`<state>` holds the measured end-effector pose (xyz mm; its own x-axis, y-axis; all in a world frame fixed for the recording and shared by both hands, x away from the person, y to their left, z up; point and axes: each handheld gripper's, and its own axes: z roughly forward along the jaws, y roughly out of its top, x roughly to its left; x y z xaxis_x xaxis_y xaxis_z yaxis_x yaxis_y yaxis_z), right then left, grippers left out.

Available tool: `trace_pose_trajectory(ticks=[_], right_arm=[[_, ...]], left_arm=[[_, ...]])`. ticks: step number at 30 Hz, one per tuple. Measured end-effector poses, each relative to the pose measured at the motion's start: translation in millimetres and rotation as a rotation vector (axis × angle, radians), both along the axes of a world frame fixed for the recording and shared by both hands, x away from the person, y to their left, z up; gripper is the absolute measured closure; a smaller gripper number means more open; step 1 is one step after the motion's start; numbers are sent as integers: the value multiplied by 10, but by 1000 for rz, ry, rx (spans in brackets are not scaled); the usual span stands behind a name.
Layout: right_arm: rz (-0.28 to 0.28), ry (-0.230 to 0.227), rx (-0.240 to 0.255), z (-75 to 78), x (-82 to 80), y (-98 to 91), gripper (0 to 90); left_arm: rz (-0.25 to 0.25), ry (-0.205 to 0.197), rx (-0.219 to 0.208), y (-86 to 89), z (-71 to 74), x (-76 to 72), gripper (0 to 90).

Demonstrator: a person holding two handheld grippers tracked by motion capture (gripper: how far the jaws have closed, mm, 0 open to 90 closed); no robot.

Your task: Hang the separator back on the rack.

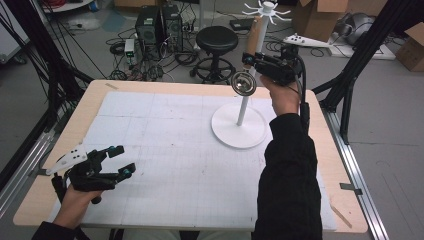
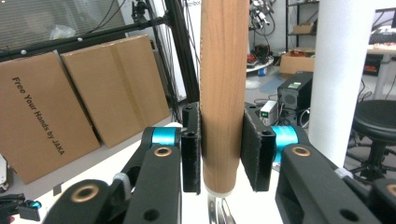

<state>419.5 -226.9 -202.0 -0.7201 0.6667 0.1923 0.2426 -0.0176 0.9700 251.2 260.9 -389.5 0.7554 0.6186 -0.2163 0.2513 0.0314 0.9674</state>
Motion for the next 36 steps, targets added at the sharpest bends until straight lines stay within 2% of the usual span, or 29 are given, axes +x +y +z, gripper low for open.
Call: trace_pose_trajectory(ticks=[1,2,3,5,6,8,11,12,14,17,19,21,24,28,29,33,36], right_arm=[[-18,-10,-6,-6,-20,4,529],[-55,-27,-18,-17,-52,4,422],[-74,-38,-34,-33,-84,-5,366],[-120,-44,-75,-90,-146,-48,313],[-131,-41,-76,-133,-182,-88,285],[-136,-41,-43,-250,-275,-188,247],[-153,-30,-66,-478,-443,-339,154],[-179,-30,-83,-565,-507,-392,148],[-211,-27,-84,-747,-650,-510,148],[-221,-17,-103,-1015,-897,-652,148],[-195,-38,-145,-1163,-1084,-721,148],[-166,-70,-149,-1282,-1270,-777,148],[-138,-72,-167,-1418,-1524,-793,148],[-127,-51,-138,-1581,-1805,-805,148],[-127,-41,-126,-1611,-1850,-814,148],[-134,-16,-140,-1692,-1988,-852,149],[-142,-15,-143,-1723,-2014,-873,149]], left_arm=[[1,-2,-1,2,-3,0,173],[5,-1,4,9,-7,1,173],[10,0,2,13,-12,2,173],[26,-1,2,29,-23,9,176],[35,2,-2,37,-29,11,176],[44,5,-2,52,-40,20,176],[56,8,-1,60,-56,35,175],[61,7,3,57,-62,44,176],[70,14,5,45,-73,56,176],[65,18,9,29,-84,58,176],[73,10,12,25,-83,52,177],[79,2,6,24,-78,47,181],[80,-1,7,22,-74,40,181],[78,-5,12,13,-77,15,181],[77,-5,14,11,-80,6,181],[76,-20,11,-4,-68,-30,181],[71,-30,25,-22,-62,-40,182]])
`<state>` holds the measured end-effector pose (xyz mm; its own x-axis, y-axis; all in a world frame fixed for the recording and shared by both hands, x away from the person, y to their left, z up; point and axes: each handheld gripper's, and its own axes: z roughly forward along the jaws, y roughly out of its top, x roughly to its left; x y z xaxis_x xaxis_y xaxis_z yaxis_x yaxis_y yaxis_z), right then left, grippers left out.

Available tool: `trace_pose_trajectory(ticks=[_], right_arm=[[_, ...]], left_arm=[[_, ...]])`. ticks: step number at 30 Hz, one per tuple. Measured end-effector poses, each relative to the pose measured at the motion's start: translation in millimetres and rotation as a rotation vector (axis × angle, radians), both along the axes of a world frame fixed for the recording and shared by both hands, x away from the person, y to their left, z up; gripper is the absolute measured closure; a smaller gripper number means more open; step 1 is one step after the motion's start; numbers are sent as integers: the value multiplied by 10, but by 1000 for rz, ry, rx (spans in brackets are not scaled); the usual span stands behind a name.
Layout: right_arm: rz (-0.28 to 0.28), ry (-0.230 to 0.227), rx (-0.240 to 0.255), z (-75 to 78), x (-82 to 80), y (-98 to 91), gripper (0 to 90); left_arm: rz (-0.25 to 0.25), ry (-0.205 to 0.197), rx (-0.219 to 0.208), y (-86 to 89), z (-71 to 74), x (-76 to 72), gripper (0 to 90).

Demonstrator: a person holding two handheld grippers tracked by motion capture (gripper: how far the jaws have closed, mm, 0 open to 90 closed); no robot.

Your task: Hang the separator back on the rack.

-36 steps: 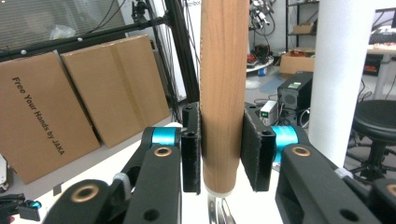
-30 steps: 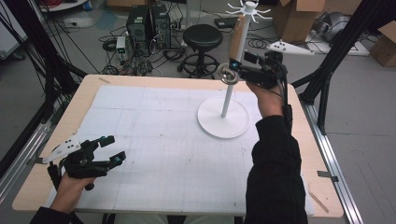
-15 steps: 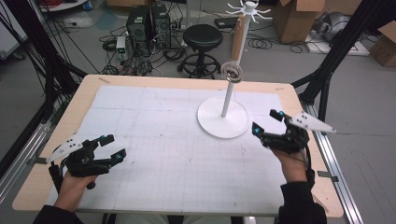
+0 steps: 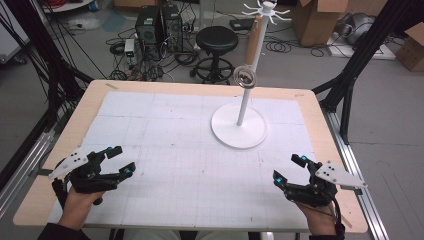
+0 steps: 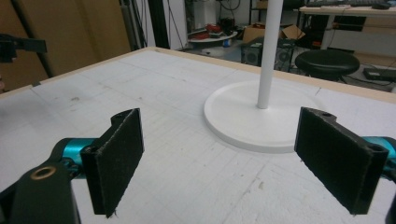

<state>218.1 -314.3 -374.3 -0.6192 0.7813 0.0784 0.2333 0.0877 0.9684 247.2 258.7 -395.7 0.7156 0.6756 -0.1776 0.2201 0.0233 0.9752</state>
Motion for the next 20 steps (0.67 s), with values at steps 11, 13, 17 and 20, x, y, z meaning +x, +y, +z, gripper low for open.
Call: trace_pose_trajectory(ticks=[11,13,17,20], right_arm=[[0,-14,-9,7,14,9,149],[3,-17,-12,3,15,8,149],[-1,-14,-7,3,12,0,149],[-2,-14,-8,-2,19,-10,149]], left_arm=[[-6,7,0,-27,-17,-2,188],[-5,5,5,-20,-15,-3,188],[-1,8,6,-20,-15,-4,189],[-3,8,3,-21,-15,1,189]])
